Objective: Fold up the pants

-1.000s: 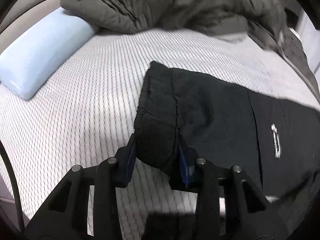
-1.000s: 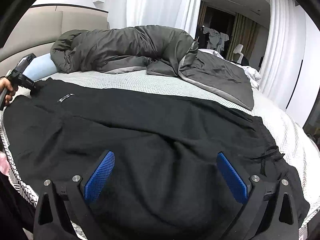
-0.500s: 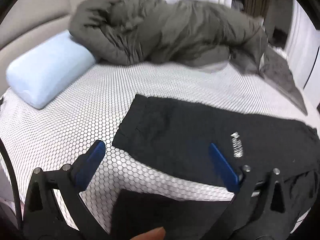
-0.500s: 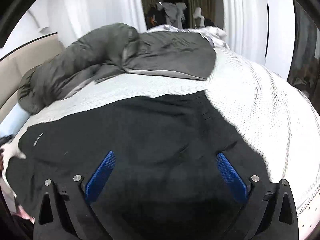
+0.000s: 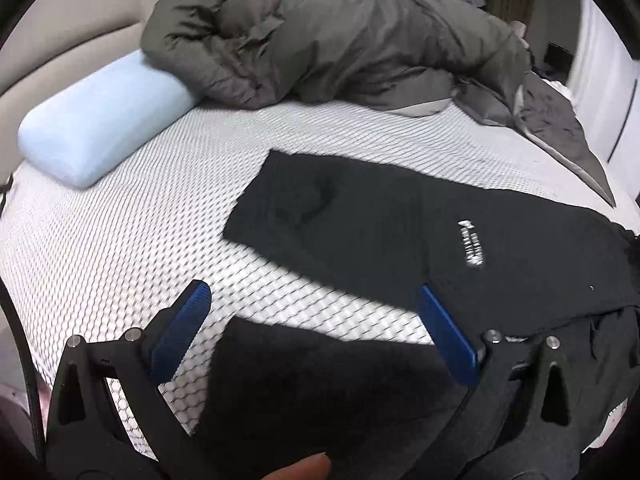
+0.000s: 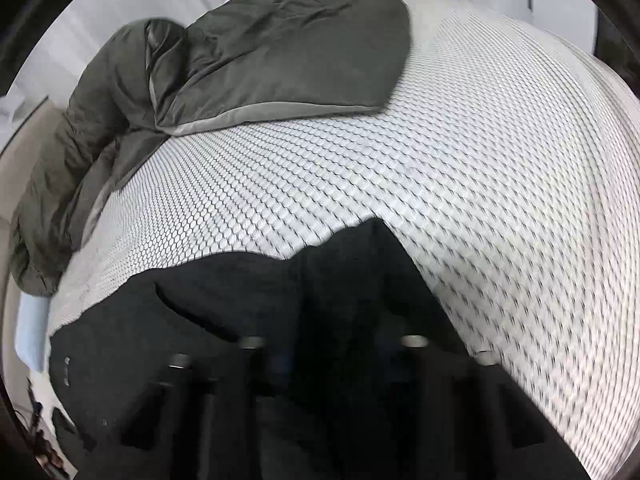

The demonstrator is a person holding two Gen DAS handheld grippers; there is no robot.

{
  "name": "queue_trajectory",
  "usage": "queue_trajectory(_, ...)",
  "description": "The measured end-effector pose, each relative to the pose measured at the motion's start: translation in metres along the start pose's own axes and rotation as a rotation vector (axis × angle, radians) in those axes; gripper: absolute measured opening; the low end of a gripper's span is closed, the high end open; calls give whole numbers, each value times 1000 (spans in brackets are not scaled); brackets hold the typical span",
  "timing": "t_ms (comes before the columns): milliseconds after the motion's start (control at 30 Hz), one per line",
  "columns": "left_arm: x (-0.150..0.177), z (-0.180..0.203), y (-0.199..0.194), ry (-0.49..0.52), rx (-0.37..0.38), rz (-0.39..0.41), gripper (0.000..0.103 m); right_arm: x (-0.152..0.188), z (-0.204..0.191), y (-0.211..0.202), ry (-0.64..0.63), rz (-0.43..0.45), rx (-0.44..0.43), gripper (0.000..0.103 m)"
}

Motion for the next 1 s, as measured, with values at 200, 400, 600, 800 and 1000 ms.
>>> queue_trajectory(200,7,-32,10,-73,-26,-32,102,-30,8,-25,79,195,238,20)
queue_trajectory(400,21,-47,-16,-92,54,-8,102,21,15,-103,65,288,283,54)
queue_trajectory(600,46,-45,6,-117,212,-139,93,118,1,-179,57,342,56,85)
queue_trajectory(800,46,-42,18,-131,166,-101,36,194,-8,-195,88,368,-25,86)
queue_trajectory(1000,11,-42,32,-124,89,-67,38,218,36,-188,224,335,63,86)
Point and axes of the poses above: each gripper's, at about its wrist camera, not at the fingertips, and y roughly the way its jaws point, z to its right, x to its underside, the point moved 3 cm from there along y, roughly the way its jaws point, and after that the axes turned 9 degrees about x, right-handed, at the moved point
